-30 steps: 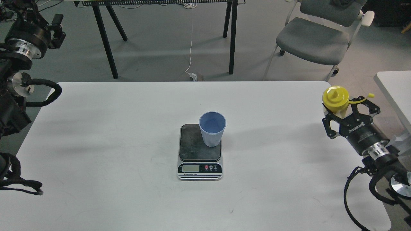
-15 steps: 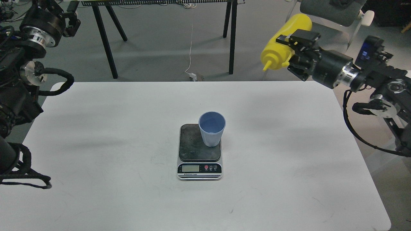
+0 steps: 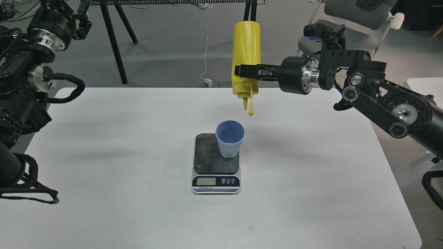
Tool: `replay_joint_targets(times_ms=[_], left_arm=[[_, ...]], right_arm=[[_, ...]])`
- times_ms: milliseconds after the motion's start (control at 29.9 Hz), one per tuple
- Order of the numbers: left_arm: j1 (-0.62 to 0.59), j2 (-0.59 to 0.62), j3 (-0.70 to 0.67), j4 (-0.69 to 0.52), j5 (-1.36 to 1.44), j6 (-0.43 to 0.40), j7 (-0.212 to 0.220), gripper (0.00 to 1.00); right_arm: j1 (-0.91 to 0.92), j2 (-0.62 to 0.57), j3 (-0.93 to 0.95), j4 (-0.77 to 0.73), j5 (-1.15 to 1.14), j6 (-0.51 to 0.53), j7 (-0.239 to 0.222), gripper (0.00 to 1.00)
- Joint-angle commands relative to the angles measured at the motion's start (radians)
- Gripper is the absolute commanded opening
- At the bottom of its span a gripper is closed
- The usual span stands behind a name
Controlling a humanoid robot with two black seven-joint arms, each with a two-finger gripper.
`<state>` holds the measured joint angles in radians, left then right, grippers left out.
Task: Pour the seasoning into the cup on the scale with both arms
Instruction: 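Tilt the bottle nozzle-down over the blue cup and squeeze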
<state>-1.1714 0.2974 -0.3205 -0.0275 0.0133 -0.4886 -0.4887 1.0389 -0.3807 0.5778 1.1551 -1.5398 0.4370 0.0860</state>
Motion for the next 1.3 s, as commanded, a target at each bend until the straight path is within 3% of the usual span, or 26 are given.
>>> replay_joint_targets(times_ms=[0, 501, 1136, 1270], left_arm=[[-0.002, -0.001, 0.000, 0.000, 0.000, 0.000, 0.000, 0.94], [-0.001, -0.008, -0.003, -0.002, -0.001, 0.000, 0.000, 0.94], [-0.002, -0.007, -0.002, -0.002, -0.001, 0.000, 0.000, 0.94], [-0.002, -0.008, 0.001, -0.003, 0.000, 0.000, 0.000, 0.94]], right_arm=[[0.010, 0.006, -0.026, 0.001, -0.057, -0.044, 0.001, 0.48], [0.001, 0.063, -0.134, -0.003, -0.226, -0.208, -0.008, 0.47], [-0.013, 0.111, -0.142, -0.011, -0.215, -0.216, -0.011, 0.47], [-0.002, 0.114, -0.032, -0.090, -0.061, -0.204, -0.011, 0.48]])
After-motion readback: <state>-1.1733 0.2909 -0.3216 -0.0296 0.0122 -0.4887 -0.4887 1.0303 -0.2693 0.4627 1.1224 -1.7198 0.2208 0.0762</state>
